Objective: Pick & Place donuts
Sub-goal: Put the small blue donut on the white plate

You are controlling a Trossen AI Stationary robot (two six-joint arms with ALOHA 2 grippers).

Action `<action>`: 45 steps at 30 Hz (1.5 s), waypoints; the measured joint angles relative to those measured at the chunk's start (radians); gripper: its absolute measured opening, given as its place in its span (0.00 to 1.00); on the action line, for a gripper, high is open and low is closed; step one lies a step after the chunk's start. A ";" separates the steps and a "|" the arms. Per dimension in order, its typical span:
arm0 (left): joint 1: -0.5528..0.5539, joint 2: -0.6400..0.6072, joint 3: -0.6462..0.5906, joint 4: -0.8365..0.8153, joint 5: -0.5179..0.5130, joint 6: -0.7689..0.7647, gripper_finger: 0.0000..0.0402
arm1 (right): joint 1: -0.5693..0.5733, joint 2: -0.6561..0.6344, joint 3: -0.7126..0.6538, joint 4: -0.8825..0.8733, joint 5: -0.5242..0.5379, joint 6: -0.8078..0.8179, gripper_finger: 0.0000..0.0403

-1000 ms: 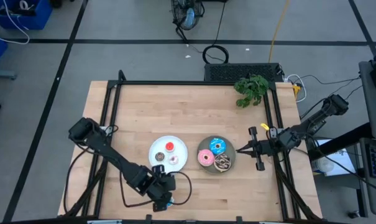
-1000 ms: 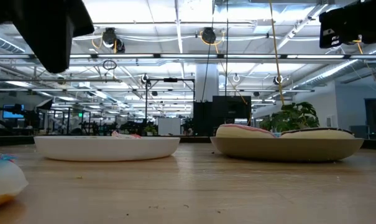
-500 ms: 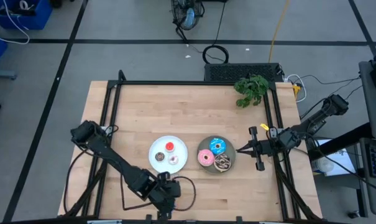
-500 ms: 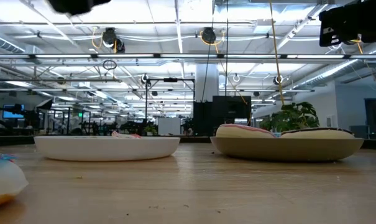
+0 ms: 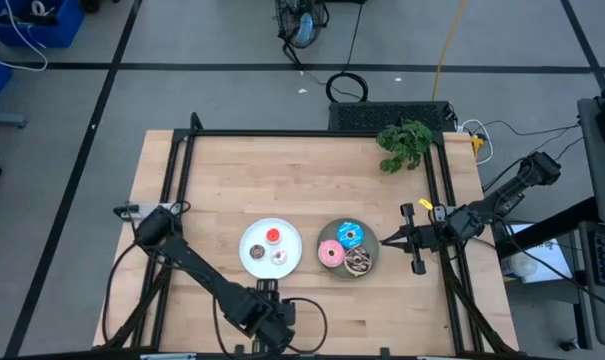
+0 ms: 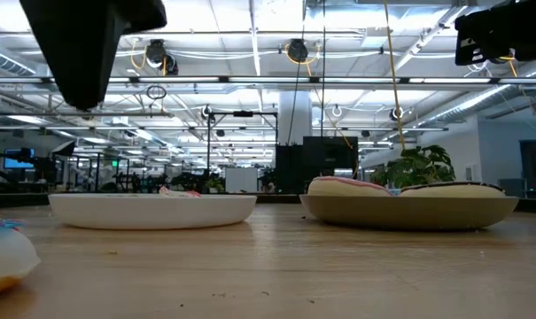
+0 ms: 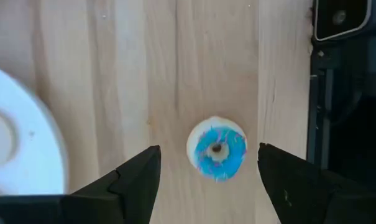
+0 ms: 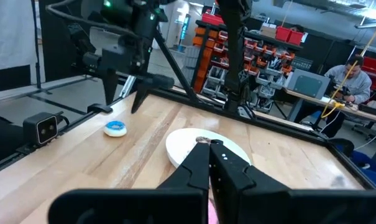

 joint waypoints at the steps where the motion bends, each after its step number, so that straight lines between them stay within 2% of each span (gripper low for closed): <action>1: 0.000 0.001 -0.010 0.007 0.000 0.000 0.67 | 0.000 0.000 0.000 0.000 0.000 -0.005 0.00; 19: -0.004 0.002 -0.206 0.205 0.010 -0.007 0.67 | 0.000 0.000 0.000 0.001 0.000 -0.010 0.00; 36: -0.003 -0.003 -0.295 0.300 0.024 -0.046 0.66 | 0.000 0.000 0.001 0.001 0.000 -0.010 0.00; 40: -0.001 -0.003 -0.295 0.312 0.045 -0.039 0.55 | 0.000 0.000 0.001 0.001 0.000 -0.010 0.00; 45: 0.010 -0.002 -0.296 0.320 0.110 -0.035 0.30 | 0.000 0.000 0.001 0.001 0.000 -0.010 0.00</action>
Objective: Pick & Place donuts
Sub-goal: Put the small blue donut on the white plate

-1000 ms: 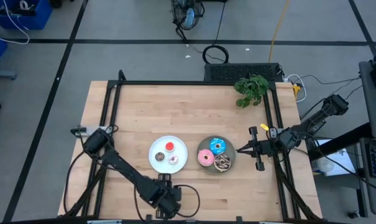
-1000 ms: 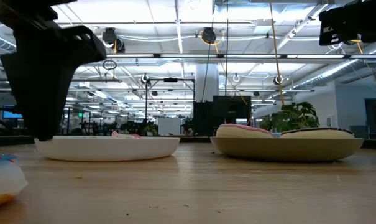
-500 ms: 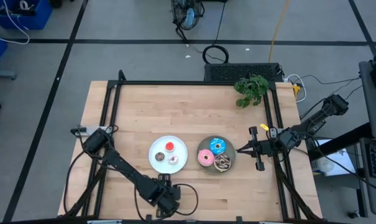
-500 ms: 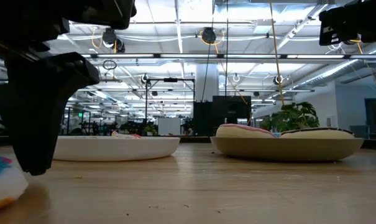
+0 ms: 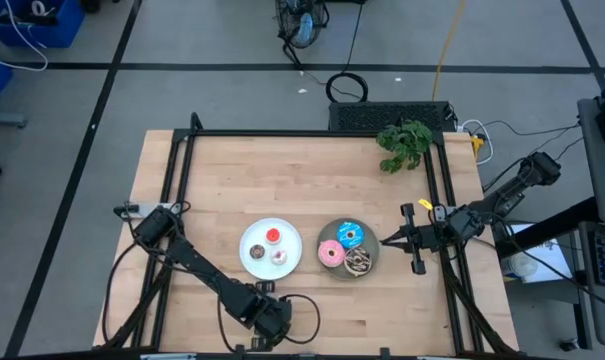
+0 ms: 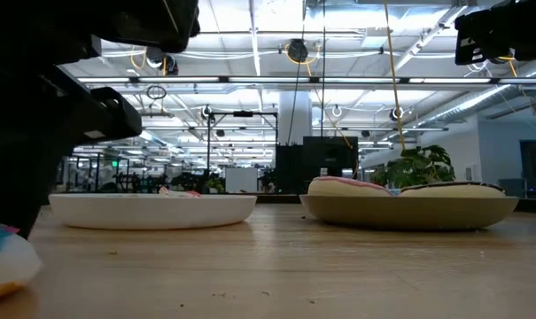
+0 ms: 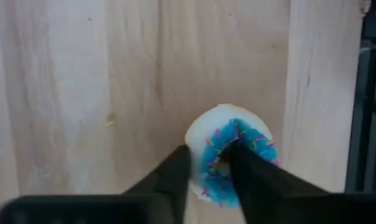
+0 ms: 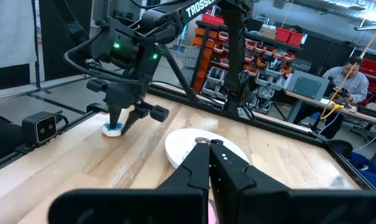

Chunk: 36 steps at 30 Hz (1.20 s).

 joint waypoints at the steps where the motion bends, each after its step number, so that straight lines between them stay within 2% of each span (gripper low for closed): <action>1: 0.002 0.000 0.000 0.001 0.019 0.002 0.24 | 0.000 0.000 0.000 0.000 0.000 0.000 0.00; 4: 0.013 0.000 -0.001 0.002 0.062 0.026 0.09 | 0.000 0.000 0.000 0.000 0.000 0.000 0.00; 6: 0.018 -0.004 -0.002 0.010 0.075 0.058 0.03 | 0.000 0.000 0.000 0.000 0.000 0.000 0.00; 9: 0.033 -0.021 0.008 -0.001 0.098 0.100 0.05 | 0.000 0.000 0.000 0.000 0.000 -0.005 0.00; 13: 0.048 -0.082 0.078 -0.094 0.100 0.164 0.06 | 0.000 0.000 0.001 0.000 0.000 -0.006 0.00; 18: 0.071 -0.209 0.146 -0.274 -0.009 0.182 0.02 | 0.000 0.000 0.001 0.000 0.000 -0.008 0.00; 23: 0.101 -0.357 0.149 -0.427 -0.180 0.186 0.04 | 0.000 0.000 0.001 0.000 0.000 -0.008 0.00; 27: 0.158 -0.424 0.149 -0.577 -0.329 0.125 0.02 | 0.000 0.000 0.001 0.000 0.000 -0.008 0.00; 36: 0.268 -0.412 0.149 -0.559 -0.328 0.187 0.05 | 0.000 0.000 0.001 0.000 0.000 -0.006 0.00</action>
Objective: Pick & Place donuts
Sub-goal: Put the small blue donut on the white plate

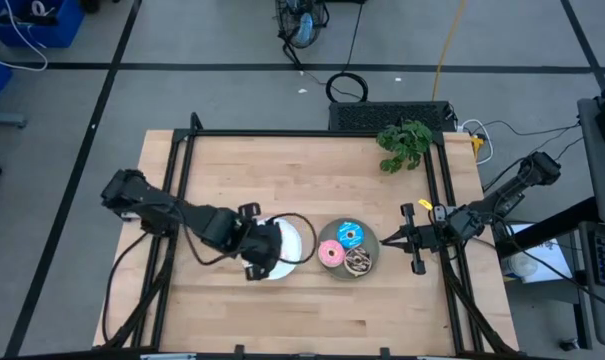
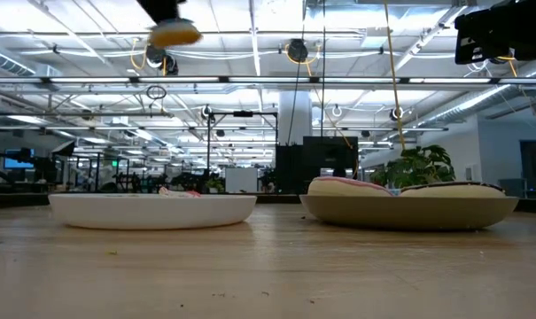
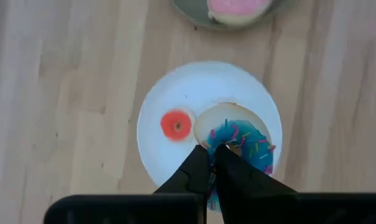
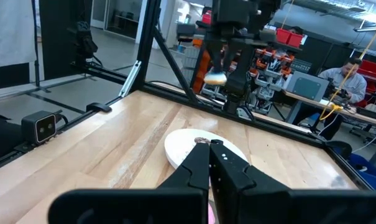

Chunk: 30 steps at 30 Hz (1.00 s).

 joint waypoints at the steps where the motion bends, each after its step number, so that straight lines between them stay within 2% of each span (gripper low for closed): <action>1: 0.012 0.009 0.000 0.017 0.000 0.008 0.05 | 0.000 0.000 0.000 0.000 0.000 0.000 0.00; 6: 0.097 0.102 0.000 0.074 0.039 0.060 0.02 | 0.000 0.000 0.000 0.001 0.000 0.000 0.00; 13: 0.164 0.299 0.000 0.143 0.186 0.191 0.08 | 0.000 0.000 0.000 0.001 0.000 0.007 0.00; 17: 0.191 0.383 -0.001 0.155 0.194 0.241 0.06 | 0.000 0.000 0.000 0.001 0.000 0.006 0.00; 23: 0.228 0.421 -0.001 0.233 0.217 0.274 0.03 | 0.000 0.000 0.000 0.001 0.000 0.007 0.00; 30: 0.239 0.420 -0.001 0.235 0.219 0.265 0.11 | 0.000 0.000 0.000 0.000 0.000 0.007 0.00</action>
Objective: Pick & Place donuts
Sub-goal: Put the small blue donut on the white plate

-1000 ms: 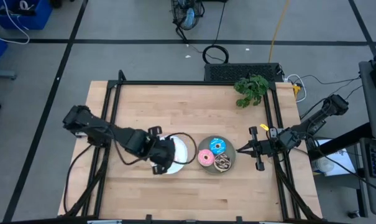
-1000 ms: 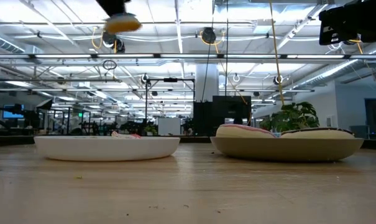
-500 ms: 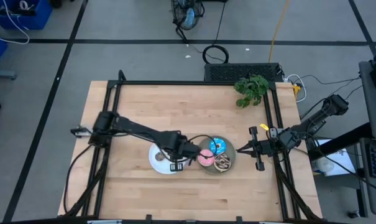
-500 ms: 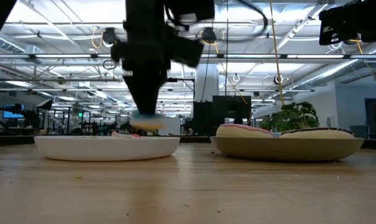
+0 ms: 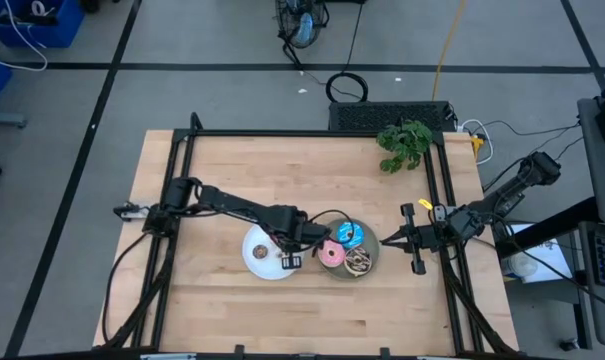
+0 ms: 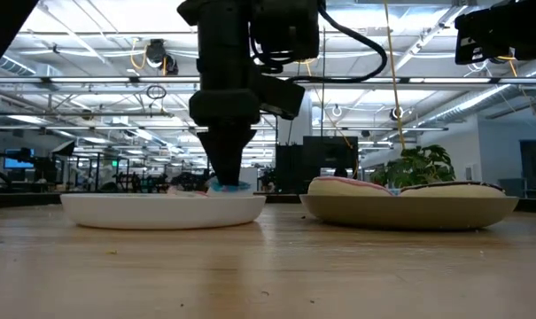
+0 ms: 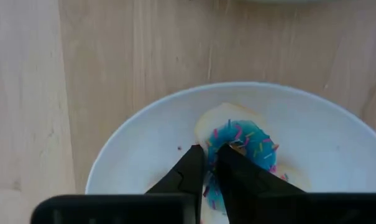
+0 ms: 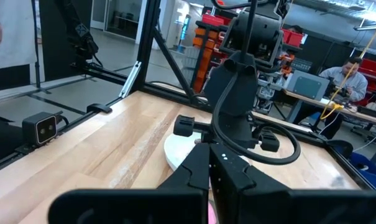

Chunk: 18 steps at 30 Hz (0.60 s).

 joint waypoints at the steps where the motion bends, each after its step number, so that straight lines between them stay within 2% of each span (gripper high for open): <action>1: -0.002 0.000 0.000 0.001 -0.002 0.000 0.12 | 0.000 0.000 0.000 0.000 0.000 0.002 0.00; 12: -0.016 0.000 -0.016 0.016 -0.021 0.003 0.14 | 0.000 0.000 0.000 0.000 0.000 0.003 0.00; 15: -0.026 0.000 -0.034 0.017 -0.027 0.016 0.20 | 0.000 0.000 0.000 0.000 0.000 0.003 0.00; 18: -0.027 0.000 -0.058 0.037 -0.007 0.018 0.30 | 0.000 0.000 0.000 0.000 0.000 0.003 0.00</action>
